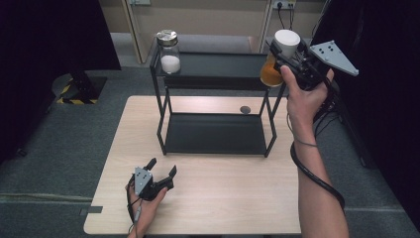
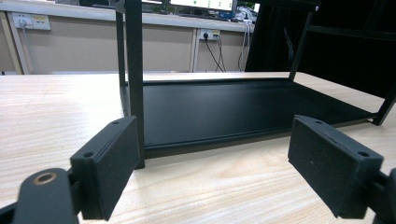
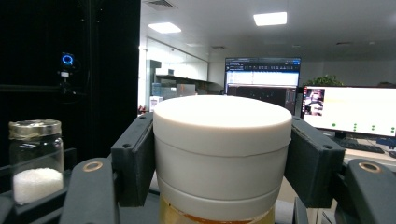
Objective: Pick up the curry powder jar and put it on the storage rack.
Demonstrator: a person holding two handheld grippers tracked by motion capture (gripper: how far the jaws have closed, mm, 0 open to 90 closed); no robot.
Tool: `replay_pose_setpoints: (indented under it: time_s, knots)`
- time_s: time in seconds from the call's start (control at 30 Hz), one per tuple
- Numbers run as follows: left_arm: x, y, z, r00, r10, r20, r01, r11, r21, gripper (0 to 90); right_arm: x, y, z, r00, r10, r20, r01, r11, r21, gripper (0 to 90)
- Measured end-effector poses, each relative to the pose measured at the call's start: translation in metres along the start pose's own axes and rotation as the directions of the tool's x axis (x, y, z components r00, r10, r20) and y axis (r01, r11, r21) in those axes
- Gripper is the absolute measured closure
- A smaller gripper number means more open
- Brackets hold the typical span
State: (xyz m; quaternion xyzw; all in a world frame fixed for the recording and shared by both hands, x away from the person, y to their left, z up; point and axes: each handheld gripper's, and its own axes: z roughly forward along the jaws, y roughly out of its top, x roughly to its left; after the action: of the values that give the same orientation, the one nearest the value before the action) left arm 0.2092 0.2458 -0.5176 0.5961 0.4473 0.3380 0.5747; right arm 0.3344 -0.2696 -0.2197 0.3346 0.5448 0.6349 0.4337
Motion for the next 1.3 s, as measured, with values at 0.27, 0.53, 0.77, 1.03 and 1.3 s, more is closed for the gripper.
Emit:
replay_pose_setpoints:
  time_s: [0.27,0.53,0.77,1.03,1.3]
  knots:
    - [0.000,0.000,0.000,1.0000,-0.001,0.001,0.001,1.0000,0.001,16.0,-0.004,0.000,0.005,0.9998,0.008,0.017,-0.009,1.000,0.010,33.9]
    - [0.000,0.000,0.000,1.0000,0.000,0.001,0.000,1.0000,0.001,16.0,-0.005,0.002,0.010,0.9998,0.005,0.022,-0.005,1.000,0.017,33.9]
    - [0.000,0.000,0.000,1.0000,0.000,0.002,0.000,1.0000,0.001,16.0,-0.006,0.003,0.014,0.9996,0.009,0.025,-0.009,1.000,0.023,33.9]
    - [0.000,0.000,0.000,1.0000,-0.001,0.002,0.001,1.0000,0.000,16.0,-0.008,0.004,0.023,0.9992,0.017,0.035,-0.019,0.999,0.038,33.9]
    - [0.000,0.000,0.000,1.0000,-0.001,0.002,0.001,1.0000,0.001,16.0,-0.007,0.007,0.029,0.9991,0.011,0.041,-0.013,0.999,0.047,33.9]
